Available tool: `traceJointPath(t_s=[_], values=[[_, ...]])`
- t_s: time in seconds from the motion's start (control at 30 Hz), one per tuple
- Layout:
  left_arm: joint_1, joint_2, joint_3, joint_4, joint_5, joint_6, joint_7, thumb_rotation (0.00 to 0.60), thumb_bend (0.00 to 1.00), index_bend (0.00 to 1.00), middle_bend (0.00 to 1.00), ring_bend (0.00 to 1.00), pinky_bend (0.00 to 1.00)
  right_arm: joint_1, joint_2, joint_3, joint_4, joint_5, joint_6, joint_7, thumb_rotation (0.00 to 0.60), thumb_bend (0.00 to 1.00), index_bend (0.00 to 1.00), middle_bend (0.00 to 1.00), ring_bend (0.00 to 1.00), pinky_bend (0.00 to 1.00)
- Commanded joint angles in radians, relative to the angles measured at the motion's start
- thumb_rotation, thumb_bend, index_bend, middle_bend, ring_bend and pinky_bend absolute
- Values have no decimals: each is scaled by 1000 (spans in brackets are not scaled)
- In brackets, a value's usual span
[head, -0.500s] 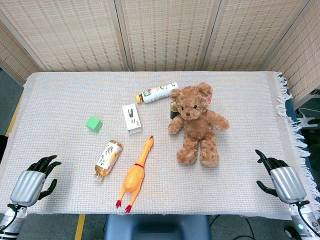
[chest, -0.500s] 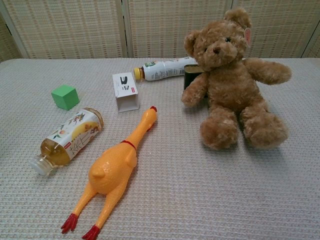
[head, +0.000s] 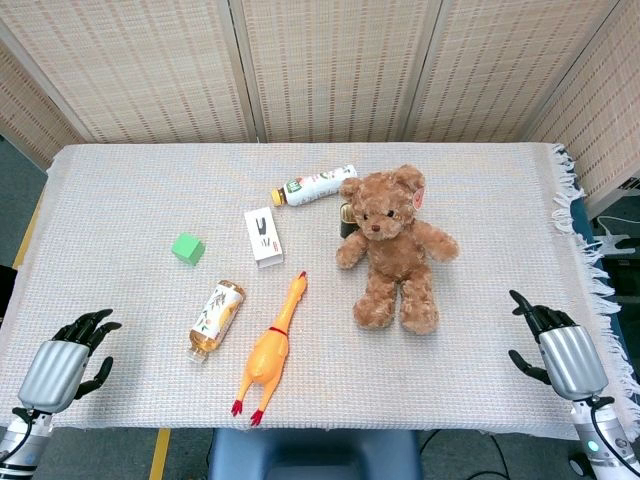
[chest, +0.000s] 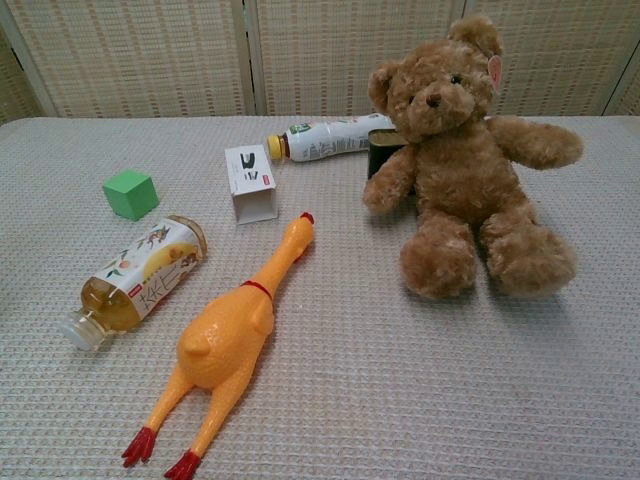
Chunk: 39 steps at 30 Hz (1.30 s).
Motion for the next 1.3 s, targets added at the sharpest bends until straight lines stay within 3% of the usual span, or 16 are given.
traceJointPath(t_s=[0.03, 0.13, 0.5, 0.8, 1.3], values=[[0, 6, -1, -2, -14, -7, -11, 600, 444, 253, 129, 147, 326, 35, -158, 65, 207, -47, 100, 35, 600, 119, 297, 308, 300, 371], [7, 12, -4, -6, -14, 9, -19, 600, 444, 254, 129, 148, 327, 72, -240, 107, 318, -39, 121, 52, 600, 119, 327, 308, 300, 371], [7, 14, 0, -16, -4, 10, -13, 600, 444, 255, 129, 147, 328, 252, -365, 208, 512, 16, 10, -35, 600, 119, 290, 309, 300, 370], [6, 16, -2, -13, -12, 4, -21, 600, 445, 254, 129, 147, 329, 338, -446, 208, 645, 73, -112, -2, 600, 119, 291, 309, 301, 370], [6, 17, 3, -16, 0, 6, -20, 600, 443, 254, 130, 147, 329, 442, -620, 224, 888, 141, -168, 2, 600, 119, 362, 309, 317, 373]])
